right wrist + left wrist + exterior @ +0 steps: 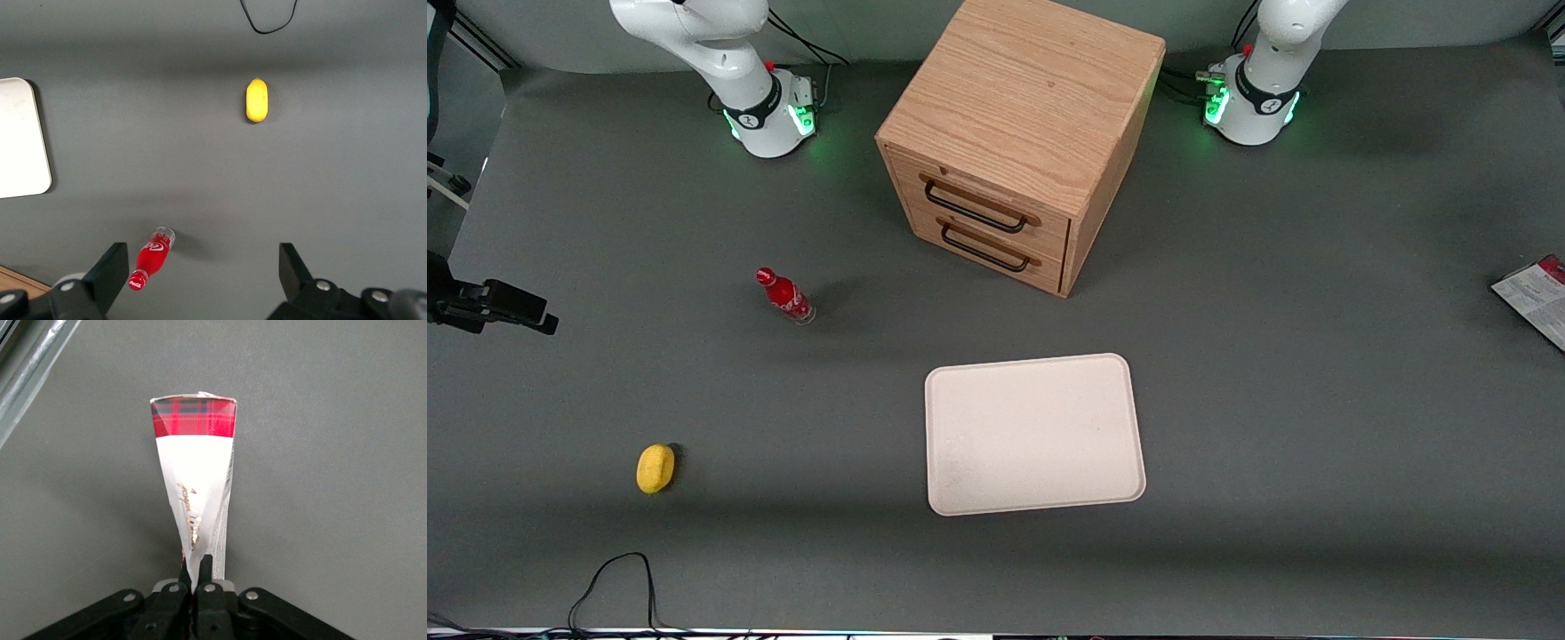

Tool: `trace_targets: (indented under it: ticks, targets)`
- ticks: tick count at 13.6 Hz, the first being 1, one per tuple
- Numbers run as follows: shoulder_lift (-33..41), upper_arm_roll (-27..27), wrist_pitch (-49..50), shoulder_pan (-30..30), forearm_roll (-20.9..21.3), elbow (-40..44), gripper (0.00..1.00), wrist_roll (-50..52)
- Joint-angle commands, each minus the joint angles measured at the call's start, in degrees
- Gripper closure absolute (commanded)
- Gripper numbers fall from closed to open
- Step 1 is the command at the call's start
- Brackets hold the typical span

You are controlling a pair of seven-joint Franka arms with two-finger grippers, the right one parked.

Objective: Place red cookie box on tray
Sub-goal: 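Carry the held crisps box with the left gripper over the white tray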

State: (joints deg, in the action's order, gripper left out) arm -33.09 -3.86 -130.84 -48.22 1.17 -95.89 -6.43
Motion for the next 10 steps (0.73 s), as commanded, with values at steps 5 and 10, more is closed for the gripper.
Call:
trace_targets:
  ticks: [5, 10]
  targets:
    - [4.52, 0.52, 30.15, 4.43, 1.81, 23.33, 1.00, 0.45]
    - [4.52, 0.09, 44.70, 10.59, 2.87, 36.47, 1.00, 0.63]
